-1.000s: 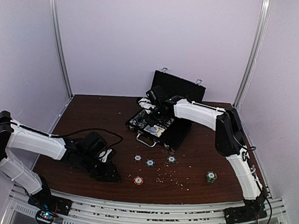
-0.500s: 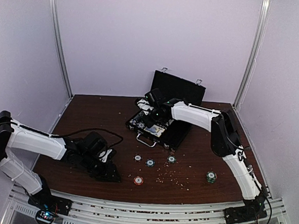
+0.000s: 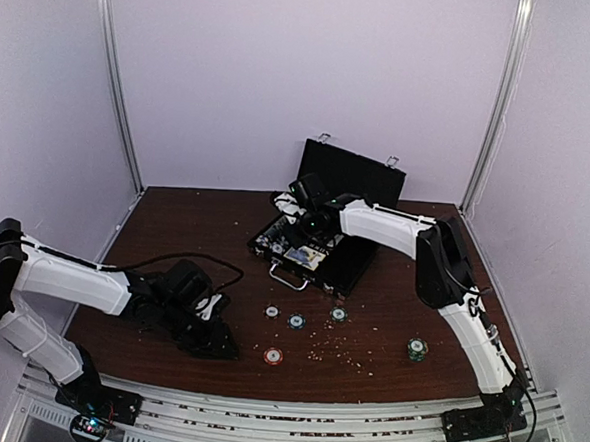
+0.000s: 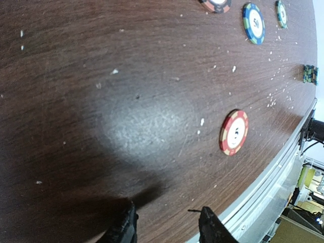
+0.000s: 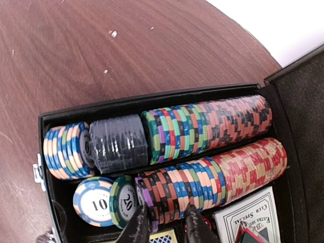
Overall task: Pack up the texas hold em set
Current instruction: Place the poker chip in the slot.
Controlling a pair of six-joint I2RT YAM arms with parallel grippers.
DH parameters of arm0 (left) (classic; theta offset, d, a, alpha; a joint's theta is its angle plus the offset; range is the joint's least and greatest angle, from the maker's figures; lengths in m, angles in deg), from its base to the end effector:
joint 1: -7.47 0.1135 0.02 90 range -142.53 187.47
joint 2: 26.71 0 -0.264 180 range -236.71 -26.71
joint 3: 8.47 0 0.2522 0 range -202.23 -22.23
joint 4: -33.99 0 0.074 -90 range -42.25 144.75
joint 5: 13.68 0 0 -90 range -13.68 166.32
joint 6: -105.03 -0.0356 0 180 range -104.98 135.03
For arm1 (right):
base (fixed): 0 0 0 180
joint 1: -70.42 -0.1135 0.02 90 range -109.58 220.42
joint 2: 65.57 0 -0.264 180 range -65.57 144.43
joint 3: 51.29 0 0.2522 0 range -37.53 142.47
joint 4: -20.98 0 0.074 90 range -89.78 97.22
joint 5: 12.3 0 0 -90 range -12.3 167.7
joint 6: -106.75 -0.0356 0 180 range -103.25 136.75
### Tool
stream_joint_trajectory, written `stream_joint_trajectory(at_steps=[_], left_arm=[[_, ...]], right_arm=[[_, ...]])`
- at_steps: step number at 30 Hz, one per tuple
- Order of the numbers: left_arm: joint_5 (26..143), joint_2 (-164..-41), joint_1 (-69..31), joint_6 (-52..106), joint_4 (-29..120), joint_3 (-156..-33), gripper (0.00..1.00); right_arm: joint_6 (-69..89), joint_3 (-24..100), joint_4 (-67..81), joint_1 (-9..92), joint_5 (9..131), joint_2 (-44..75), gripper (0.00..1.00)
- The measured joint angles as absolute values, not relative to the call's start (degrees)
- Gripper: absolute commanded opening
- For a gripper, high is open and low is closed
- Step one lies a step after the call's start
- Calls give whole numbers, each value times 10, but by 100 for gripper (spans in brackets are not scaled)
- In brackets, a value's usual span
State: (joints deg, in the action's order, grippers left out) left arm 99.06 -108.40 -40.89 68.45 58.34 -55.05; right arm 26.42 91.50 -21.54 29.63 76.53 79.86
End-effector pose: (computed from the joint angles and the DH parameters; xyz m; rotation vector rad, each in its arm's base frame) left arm 0.1508 -0.1903 0.1377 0.0315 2.9469 -0.9966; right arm 0.4285 0.3707 0.1740 -1.0224 2.1463 0.2865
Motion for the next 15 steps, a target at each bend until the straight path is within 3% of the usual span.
stream_joint_trajectory(at_steps=[7, 15], left_arm=[[983, -1084, -409, 673, 585, -573, 47], [965, -1130, -409, 650, 562, -636, 50]], right_arm=[[227, 854, -191, 299, 760, 737, 34], [117, 611, -86, 299, 696, 529, 36]])
